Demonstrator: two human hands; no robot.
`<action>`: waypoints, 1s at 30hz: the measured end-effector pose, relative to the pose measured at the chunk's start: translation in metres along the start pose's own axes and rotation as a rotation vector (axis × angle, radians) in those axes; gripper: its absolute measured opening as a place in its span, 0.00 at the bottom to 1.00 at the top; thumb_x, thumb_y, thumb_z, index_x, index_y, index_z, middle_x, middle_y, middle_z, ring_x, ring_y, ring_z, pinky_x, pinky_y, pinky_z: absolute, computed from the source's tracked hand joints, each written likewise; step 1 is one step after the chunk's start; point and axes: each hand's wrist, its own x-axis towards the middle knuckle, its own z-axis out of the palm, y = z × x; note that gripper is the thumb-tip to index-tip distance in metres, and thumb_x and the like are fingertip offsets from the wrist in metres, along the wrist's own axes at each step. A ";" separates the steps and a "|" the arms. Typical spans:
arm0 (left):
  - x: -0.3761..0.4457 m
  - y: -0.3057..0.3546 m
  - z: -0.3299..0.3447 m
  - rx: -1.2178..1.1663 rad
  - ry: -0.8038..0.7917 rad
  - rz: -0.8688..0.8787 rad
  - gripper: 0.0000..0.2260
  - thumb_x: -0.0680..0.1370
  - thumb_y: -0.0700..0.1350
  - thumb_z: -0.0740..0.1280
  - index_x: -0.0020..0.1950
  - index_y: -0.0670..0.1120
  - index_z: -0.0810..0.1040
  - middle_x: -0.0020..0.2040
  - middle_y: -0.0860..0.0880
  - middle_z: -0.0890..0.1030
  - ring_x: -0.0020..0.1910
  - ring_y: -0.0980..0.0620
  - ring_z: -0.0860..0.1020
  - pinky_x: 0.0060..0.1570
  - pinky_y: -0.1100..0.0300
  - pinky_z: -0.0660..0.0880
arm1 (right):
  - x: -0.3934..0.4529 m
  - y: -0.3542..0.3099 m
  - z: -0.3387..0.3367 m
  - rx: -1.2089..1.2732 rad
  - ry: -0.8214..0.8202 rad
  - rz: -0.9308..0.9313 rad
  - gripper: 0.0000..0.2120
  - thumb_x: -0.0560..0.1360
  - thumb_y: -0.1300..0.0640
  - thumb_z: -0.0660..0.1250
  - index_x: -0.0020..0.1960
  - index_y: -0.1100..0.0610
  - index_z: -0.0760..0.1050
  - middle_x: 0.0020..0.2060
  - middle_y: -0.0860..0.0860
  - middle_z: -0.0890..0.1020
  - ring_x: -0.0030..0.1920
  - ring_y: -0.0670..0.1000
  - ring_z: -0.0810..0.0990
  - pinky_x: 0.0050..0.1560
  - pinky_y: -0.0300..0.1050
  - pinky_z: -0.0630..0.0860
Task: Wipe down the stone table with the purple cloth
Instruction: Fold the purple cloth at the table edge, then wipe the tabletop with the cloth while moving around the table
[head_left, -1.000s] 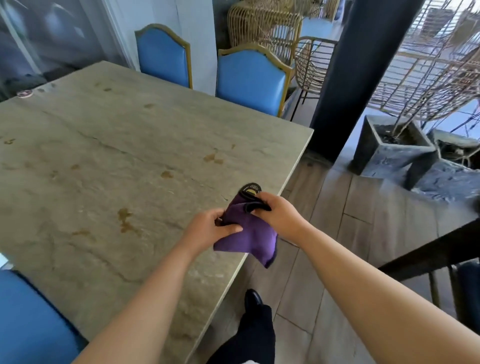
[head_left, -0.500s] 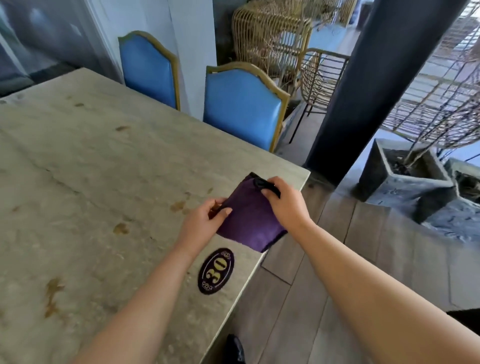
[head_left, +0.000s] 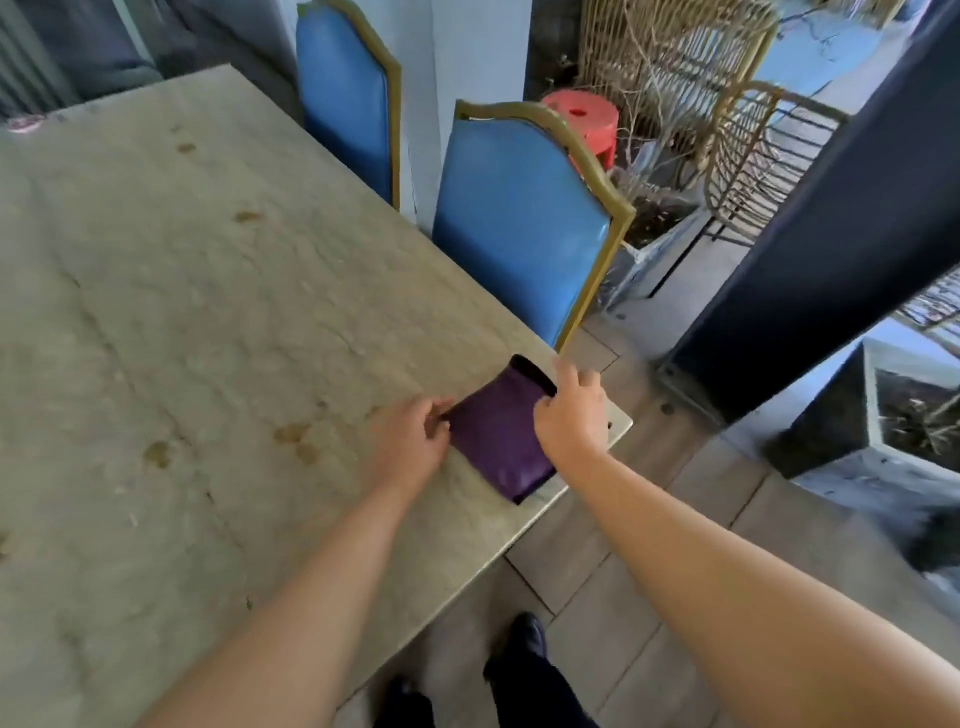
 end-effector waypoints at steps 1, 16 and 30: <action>-0.004 -0.002 0.005 0.085 0.057 0.032 0.15 0.73 0.38 0.67 0.60 0.44 0.79 0.56 0.45 0.79 0.57 0.46 0.78 0.61 0.54 0.73 | -0.005 0.001 0.008 -0.102 0.015 -0.016 0.25 0.77 0.56 0.60 0.73 0.53 0.60 0.70 0.56 0.64 0.69 0.58 0.62 0.67 0.51 0.64; -0.046 -0.026 0.013 0.435 0.269 -0.103 0.20 0.81 0.50 0.59 0.72 0.46 0.67 0.69 0.51 0.66 0.69 0.51 0.64 0.71 0.54 0.63 | 0.080 -0.033 0.083 -0.477 -0.156 -0.258 0.37 0.74 0.30 0.42 0.77 0.46 0.38 0.77 0.53 0.38 0.75 0.62 0.33 0.69 0.71 0.35; -0.096 -0.087 -0.070 0.587 0.460 -0.601 0.24 0.82 0.55 0.52 0.77 0.50 0.57 0.78 0.52 0.57 0.77 0.51 0.53 0.77 0.47 0.44 | 0.040 -0.044 0.103 -0.541 -0.266 -0.862 0.31 0.76 0.31 0.41 0.76 0.38 0.44 0.78 0.47 0.42 0.77 0.57 0.37 0.72 0.68 0.35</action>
